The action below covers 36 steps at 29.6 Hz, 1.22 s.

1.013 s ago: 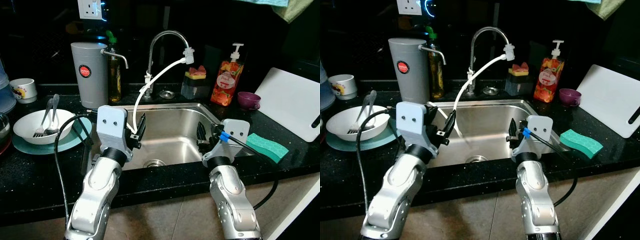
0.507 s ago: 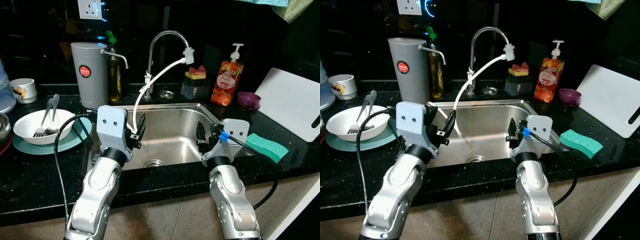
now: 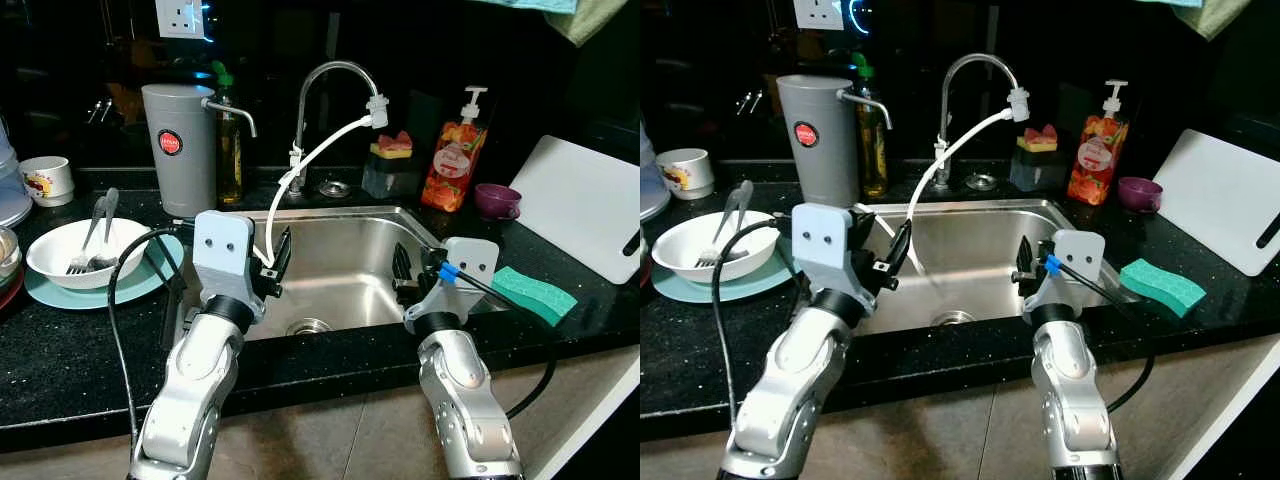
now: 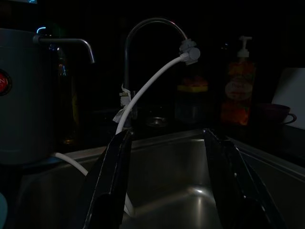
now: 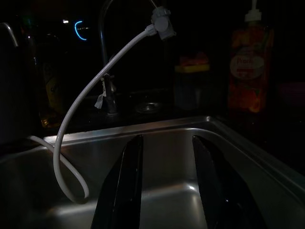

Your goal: Kitchen organization

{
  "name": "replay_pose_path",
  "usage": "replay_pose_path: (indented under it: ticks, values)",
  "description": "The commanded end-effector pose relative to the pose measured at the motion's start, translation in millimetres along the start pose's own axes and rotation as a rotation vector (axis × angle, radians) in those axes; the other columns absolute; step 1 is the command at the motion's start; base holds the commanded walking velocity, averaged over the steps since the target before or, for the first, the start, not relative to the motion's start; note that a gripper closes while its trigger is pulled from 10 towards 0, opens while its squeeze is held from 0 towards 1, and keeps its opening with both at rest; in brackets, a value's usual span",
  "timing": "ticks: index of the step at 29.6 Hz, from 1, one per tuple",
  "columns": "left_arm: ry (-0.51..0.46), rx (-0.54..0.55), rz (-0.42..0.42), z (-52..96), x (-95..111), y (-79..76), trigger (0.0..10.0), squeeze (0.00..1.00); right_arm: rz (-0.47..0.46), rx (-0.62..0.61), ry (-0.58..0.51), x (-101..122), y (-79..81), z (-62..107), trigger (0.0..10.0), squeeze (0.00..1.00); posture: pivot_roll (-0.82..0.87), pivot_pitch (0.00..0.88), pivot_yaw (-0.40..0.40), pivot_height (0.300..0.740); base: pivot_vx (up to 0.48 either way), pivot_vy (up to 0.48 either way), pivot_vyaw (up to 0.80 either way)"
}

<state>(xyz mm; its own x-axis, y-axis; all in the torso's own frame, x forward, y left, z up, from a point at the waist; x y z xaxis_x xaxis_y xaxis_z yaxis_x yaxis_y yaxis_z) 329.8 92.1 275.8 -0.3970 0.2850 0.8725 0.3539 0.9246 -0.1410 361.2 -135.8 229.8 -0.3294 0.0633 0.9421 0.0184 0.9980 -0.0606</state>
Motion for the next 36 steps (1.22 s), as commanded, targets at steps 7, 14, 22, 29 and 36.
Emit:
replay_pose_path:
  ticks: [7, 14, 22, 29, 36]
  values:
    - [0.002, 0.0, 0.005, 1.3, -1.1, -1.5, 10.0, 0.0, -0.004, -0.003, 0.009, -1.6, -0.5, 1.1, 10.0, 0.0, 0.15, 0.041, -0.101, 0.74, 0.0, 0.0, 0.0]
    - [0.012, 0.004, -0.005, 3.7, -4.1, 0.5, 10.0, 0.0, -0.006, -0.001, 0.009, -1.7, 0.1, 1.2, 10.0, 0.0, 0.15, 0.043, -0.103, 0.74, 0.0, 0.0, 0.0]
    - [0.017, 0.01, -0.004, 4.1, -6.7, 1.1, 10.0, 0.0, -0.004, 0.002, 0.01, -1.7, -0.2, 1.3, 10.0, 0.0, 0.15, 0.042, -0.107, 0.74, 0.0, 0.0, 0.0]
    - [0.037, 0.024, -0.009, 6.7, -13.5, 5.2, 10.0, 0.0, -0.001, 0.001, 0.011, -1.6, -0.7, 1.7, 10.0, 0.0, 0.14, 0.045, -0.108, 0.74, 0.0, 0.0, 0.0]
    - [0.041, 0.025, -0.012, 6.4, -14.5, 7.0, 10.0, 0.0, -0.002, -0.003, 0.009, -1.0, -0.5, 1.9, 10.0, 0.0, 0.14, 0.045, -0.1, 0.74, 0.0, 0.0, 0.0]
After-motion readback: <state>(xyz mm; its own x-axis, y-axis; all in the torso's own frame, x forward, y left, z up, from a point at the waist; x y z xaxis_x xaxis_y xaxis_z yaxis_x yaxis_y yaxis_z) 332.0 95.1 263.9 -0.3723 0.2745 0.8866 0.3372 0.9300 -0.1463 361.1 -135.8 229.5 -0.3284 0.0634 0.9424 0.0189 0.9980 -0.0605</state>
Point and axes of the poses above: a point about 5 cm out from each wrist's last joint towards the gripper, its own z axis pointing back from the gripper into the wrist, its own x axis along the axis of the wrist's last joint, y = z × x, the point moved 4 cm from there along -z, pointing out of the wrist towards the gripper, and after that the axes turned 12 degrees about z, right-handed, at the moved point
